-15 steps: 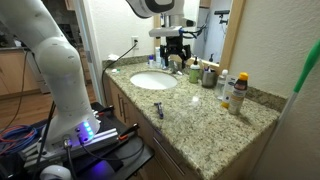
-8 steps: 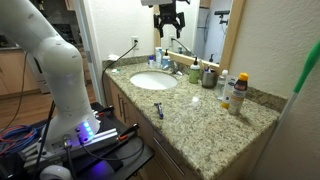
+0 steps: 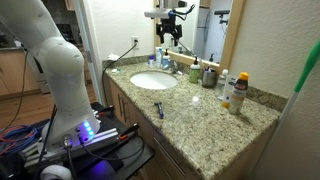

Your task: Move all the bottles away from the sink

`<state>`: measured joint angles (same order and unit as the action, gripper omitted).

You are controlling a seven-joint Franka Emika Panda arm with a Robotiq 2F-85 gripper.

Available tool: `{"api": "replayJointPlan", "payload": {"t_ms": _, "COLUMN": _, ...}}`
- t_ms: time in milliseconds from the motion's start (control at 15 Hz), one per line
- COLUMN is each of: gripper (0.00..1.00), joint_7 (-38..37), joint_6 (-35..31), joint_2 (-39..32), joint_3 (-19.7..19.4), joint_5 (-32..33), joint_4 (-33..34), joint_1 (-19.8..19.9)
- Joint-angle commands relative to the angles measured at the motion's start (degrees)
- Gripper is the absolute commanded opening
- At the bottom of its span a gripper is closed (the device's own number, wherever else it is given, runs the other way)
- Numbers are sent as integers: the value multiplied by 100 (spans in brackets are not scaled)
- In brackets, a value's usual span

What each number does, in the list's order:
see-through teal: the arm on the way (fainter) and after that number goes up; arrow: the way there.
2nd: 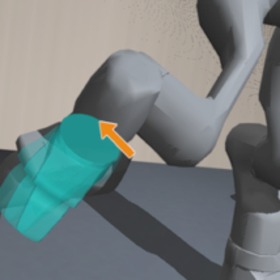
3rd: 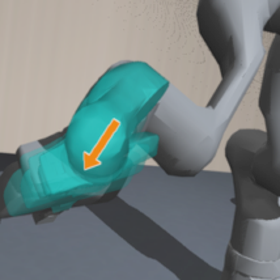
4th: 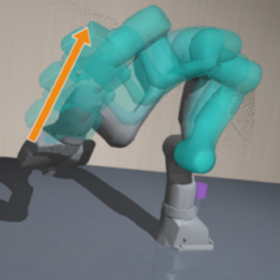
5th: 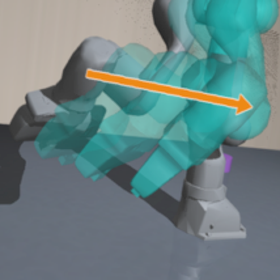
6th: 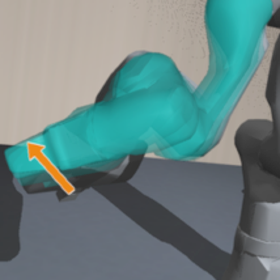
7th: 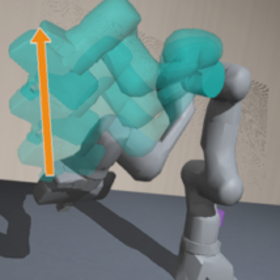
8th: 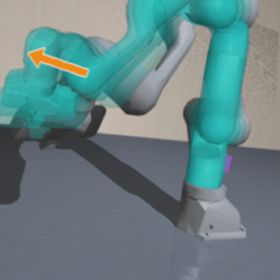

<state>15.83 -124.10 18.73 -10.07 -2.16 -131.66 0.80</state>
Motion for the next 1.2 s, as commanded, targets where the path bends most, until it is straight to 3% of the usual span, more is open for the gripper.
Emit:
{"api": "replayJointPlan", "payload": {"t_ms": 0, "gripper": 100, "joint_7": -1004, "joint_6": -338, "joint_2": -1218, "joint_3": 279, "joint_5": -414, "joint_4": 1095, "joint_1": 9}}
{"api": "replayJointPlan", "payload": {"t_ms": 67, "gripper": 100, "joint_7": -1192, "joint_6": -161, "joint_2": -1310, "joint_3": 336, "joint_5": -397, "joint_4": 1315, "joint_1": 36}}
{"api": "replayJointPlan", "payload": {"t_ms": 133, "gripper": 100, "joint_7": -909, "joint_6": -337, "joint_2": -871, "joint_3": 355, "joint_5": -276, "joint_4": 719, "joint_1": 54}}
{"api": "replayJointPlan", "payload": {"t_ms": 333, "gripper": 100, "joint_7": -1189, "joint_6": -317, "joint_2": -1287, "joint_3": 410, "joint_5": -294, "joint_4": 1207, "joint_1": 68}}
{"api": "replayJointPlan", "payload": {"t_ms": 400, "gripper": 100, "joint_7": -1584, "joint_6": -489, "joint_2": -1579, "joint_3": 446, "joint_5": -14, "joint_4": 1298, "joint_1": 109}}
{"api": "replayJointPlan", "payload": {"t_ms": 667, "gripper": 100, "joint_7": -2125, "joint_6": -918, "joint_2": -2461, "joint_3": 408, "joint_5": -583, "joint_4": 1933, "joint_1": 122}}
{"api": "replayJointPlan", "payload": {"t_ms": 800, "gripper": 100, "joint_7": -2458, "joint_6": -1074, "joint_2": -2864, "joint_3": 406, "joint_5": -511, "joint_4": 2301, "joint_1": 132}}
{"api": "replayJointPlan", "payload": {"t_ms": 1133, "gripper": 100, "joint_7": -2984, "joint_6": -866, "joint_2": -3551, "joint_3": 367, "joint_5": -431, "joint_4": 3083, "joint_1": 168}}
